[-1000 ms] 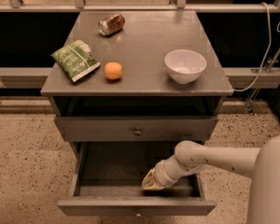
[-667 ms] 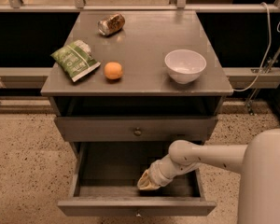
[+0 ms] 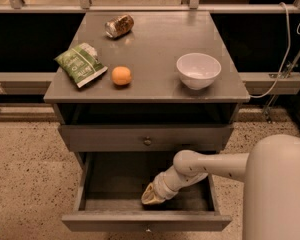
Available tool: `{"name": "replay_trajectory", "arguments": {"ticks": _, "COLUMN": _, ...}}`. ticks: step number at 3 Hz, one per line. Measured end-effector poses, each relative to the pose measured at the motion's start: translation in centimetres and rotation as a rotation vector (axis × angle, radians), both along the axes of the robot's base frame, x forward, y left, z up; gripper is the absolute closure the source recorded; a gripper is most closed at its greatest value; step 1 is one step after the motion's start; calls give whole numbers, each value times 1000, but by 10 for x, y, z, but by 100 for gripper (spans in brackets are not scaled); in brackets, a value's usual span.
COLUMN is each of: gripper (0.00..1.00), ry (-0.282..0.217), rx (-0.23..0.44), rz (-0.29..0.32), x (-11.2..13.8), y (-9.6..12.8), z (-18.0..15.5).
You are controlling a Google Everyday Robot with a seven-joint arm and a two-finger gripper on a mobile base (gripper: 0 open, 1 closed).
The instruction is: Open middle drawer
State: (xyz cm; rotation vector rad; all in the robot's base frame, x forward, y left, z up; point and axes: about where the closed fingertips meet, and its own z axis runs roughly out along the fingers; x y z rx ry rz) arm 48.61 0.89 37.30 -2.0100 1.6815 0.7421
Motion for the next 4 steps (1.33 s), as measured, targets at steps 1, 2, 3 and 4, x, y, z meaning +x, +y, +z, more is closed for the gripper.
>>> {"name": "replay_trajectory", "arguments": {"ticks": 1, "gripper": 100, "ry": 15, "rx": 8, "rz": 22, "x": -4, "y": 8, "z": -7}}
{"name": "replay_trajectory", "arguments": {"ticks": 2, "gripper": 100, "ry": 47, "rx": 30, "rz": 45, "x": -13, "y": 8, "z": -11}}
{"name": "replay_trajectory", "arguments": {"ticks": 3, "gripper": 100, "ry": 122, "rx": 26, "rz": 108, "x": -55, "y": -5, "z": -7}}
{"name": "replay_trajectory", "arguments": {"ticks": 4, "gripper": 100, "ry": 131, "rx": 26, "rz": 115, "x": -59, "y": -7, "z": -6}}
